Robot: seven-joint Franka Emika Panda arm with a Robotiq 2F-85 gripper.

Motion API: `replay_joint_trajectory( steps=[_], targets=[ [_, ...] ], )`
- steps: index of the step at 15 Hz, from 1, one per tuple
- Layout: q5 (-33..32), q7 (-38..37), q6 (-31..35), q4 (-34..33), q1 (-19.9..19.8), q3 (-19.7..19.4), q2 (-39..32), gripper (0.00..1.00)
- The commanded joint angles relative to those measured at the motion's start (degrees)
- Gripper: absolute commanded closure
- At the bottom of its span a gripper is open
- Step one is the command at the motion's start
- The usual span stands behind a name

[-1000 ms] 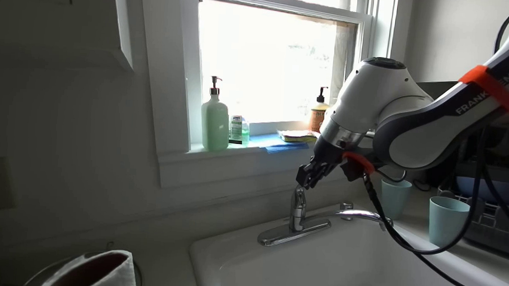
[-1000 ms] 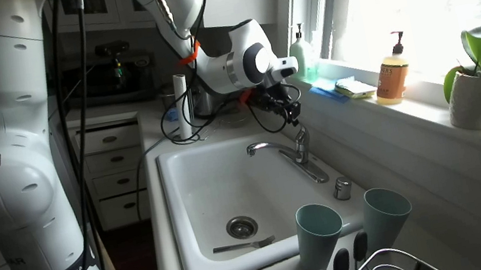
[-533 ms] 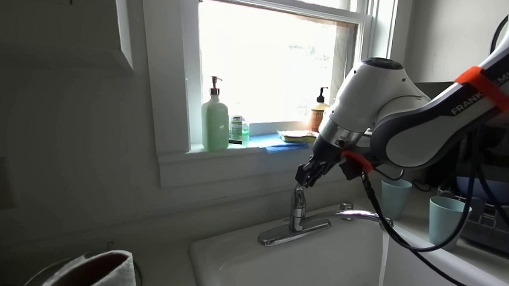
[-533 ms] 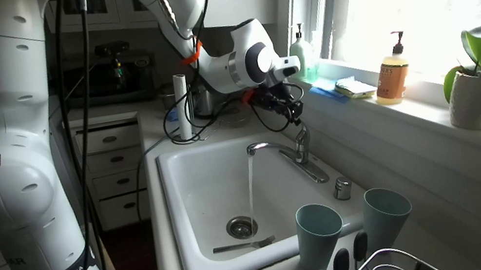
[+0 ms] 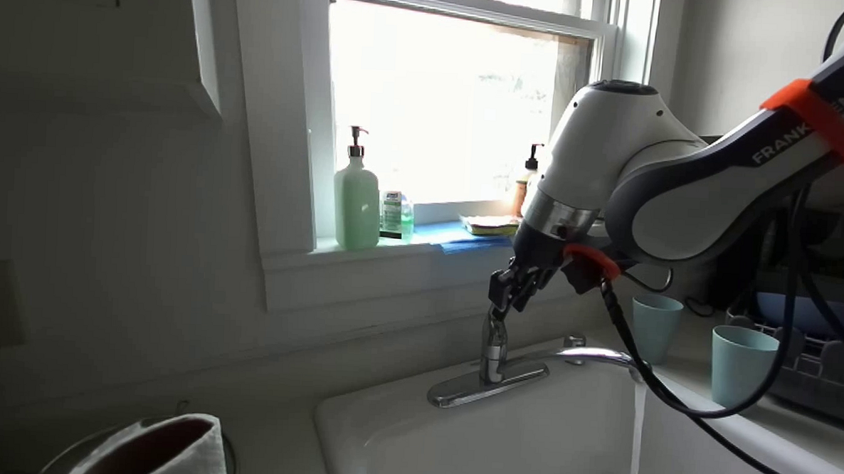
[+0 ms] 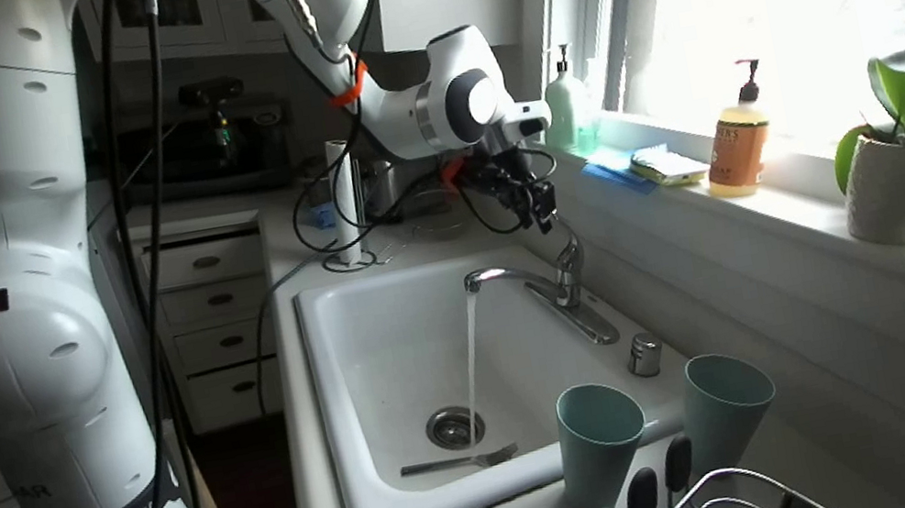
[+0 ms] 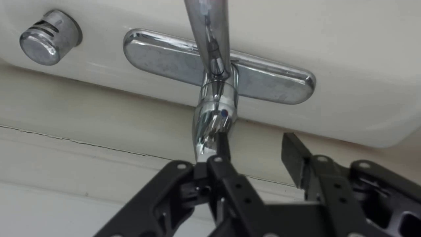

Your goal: Open the tap, then fetch some water in the closest cup

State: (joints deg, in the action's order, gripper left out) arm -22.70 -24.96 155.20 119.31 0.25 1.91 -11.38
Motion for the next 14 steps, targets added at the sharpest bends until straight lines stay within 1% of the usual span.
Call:
replay_joint_trajectory(
  steps=[1, 3, 4, 5, 10, 11, 14],
  targets=[
    [3.49, 4.67, -7.59, -0.34, 2.21, -1.55, 3.27, 0.21],
    [3.75, 6.89, -13.22, -1.11, 1.74, -2.00, 5.15, 0.07],
    [4.34, 8.94, -16.35, -1.52, 1.20, -2.09, 5.98, 0.02],
    [4.81, 10.70, -19.60, -2.21, 0.65, -2.45, 6.60, 0.00],
    [8.57, 19.31, -35.95, -6.40, -2.39, -4.81, 8.01, 0.00],
    [9.60, 20.79, -38.33, -7.16, -3.04, -5.31, 7.83, 0.00],
    [12.22, 25.32, -41.90, -8.47, -5.12, -6.91, 6.77, 0.00]
  ],
)
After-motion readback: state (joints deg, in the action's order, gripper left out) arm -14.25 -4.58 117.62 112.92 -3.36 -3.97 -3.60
